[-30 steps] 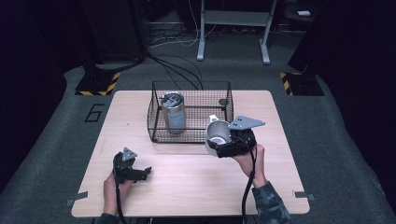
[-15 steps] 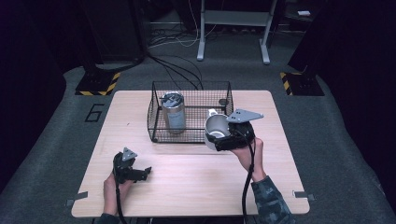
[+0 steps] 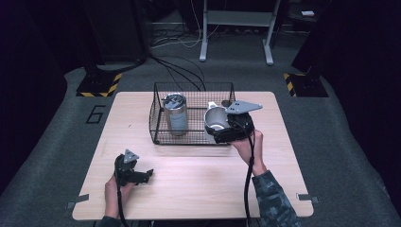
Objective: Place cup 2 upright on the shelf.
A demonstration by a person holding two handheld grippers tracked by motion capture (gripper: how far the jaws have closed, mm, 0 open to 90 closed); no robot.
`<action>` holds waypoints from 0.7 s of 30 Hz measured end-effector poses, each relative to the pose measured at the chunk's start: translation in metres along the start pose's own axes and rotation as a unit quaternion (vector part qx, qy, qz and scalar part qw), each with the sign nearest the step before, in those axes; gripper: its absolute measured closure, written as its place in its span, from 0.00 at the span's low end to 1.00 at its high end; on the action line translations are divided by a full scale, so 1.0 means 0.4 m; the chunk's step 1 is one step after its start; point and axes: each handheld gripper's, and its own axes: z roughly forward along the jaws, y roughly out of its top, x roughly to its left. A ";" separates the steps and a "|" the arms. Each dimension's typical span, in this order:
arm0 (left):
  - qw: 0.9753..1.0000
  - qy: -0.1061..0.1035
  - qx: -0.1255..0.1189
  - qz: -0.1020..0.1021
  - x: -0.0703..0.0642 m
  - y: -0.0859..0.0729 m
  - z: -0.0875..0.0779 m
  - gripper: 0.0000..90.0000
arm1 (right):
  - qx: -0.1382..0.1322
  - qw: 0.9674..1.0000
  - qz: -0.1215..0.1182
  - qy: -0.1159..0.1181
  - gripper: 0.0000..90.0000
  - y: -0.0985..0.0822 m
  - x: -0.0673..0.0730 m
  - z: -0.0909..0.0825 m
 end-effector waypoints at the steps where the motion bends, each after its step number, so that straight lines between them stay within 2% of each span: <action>1: 1.000 0.000 0.003 0.004 0.001 0.000 -0.001 0.00 | 0.000 1.000 -0.003 0.001 0.06 0.003 -0.002 0.003; 11: 1.000 -0.001 0.002 0.004 0.001 0.000 -0.001 0.00 | 0.007 1.000 -0.004 0.001 0.06 0.025 -0.011 0.033; 15: 1.000 -0.001 0.003 0.004 0.001 0.000 -0.001 0.00 | 0.009 1.000 -0.012 0.001 0.06 0.035 -0.016 0.052; 21: 1.000 0.002 -0.002 0.001 0.000 -0.001 0.001 0.00 | 0.010 1.000 -0.004 0.001 0.06 0.048 -0.025 0.072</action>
